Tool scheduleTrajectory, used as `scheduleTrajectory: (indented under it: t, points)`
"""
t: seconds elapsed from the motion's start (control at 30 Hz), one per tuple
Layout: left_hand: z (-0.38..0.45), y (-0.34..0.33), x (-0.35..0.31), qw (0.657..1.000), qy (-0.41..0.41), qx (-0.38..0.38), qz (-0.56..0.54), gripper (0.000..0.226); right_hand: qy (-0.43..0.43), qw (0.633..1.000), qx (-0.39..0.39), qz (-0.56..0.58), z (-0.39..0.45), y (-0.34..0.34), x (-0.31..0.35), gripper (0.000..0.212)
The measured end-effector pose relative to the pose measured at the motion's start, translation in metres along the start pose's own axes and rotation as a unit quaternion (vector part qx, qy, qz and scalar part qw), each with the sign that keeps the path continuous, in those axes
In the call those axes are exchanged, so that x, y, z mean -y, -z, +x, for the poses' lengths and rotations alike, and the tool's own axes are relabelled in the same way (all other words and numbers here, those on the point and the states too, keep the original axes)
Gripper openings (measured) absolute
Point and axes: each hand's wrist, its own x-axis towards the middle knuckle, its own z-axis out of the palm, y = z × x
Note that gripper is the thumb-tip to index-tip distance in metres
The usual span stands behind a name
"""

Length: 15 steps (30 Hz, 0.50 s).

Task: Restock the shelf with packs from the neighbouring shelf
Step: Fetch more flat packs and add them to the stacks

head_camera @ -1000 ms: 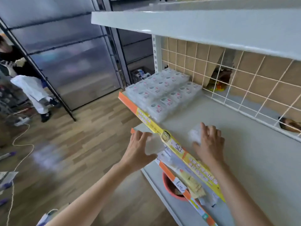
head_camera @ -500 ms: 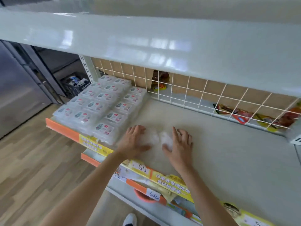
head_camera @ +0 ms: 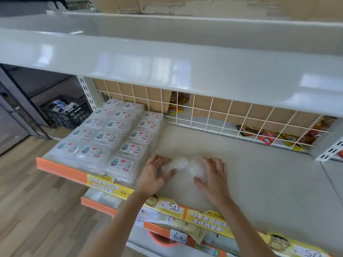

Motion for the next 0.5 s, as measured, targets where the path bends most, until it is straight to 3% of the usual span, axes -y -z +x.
scheduleTrajectory:
  t: [0.07,0.17,0.23,0.3,0.5]
  points:
    - [-0.001,0.002,0.000,0.997,0.056,-0.034,-0.043,0.034,-0.013,0.998,-0.017,0.055,-0.003,0.003,-0.001,0.067]
    - [0.000,0.003,0.001,0.992,0.073,-0.066,-0.073,0.019,-0.102,0.977,-0.037,0.182,-0.007,0.015,0.001,0.058]
    - [0.000,0.002,0.000,0.996,0.053,-0.037,-0.068,0.030,-0.146,0.962,-0.049,0.227,-0.005,0.018,0.000,0.046]
    - [0.001,-0.002,0.003,0.999,0.024,-0.025,-0.013,0.040,-0.137,0.966,-0.058,0.210,-0.003,0.016,0.000,0.035]
    - [0.003,-0.007,0.006,0.998,0.005,0.010,0.055,0.068,-0.120,0.977,-0.141,0.105,0.001,0.003,-0.005,0.043]
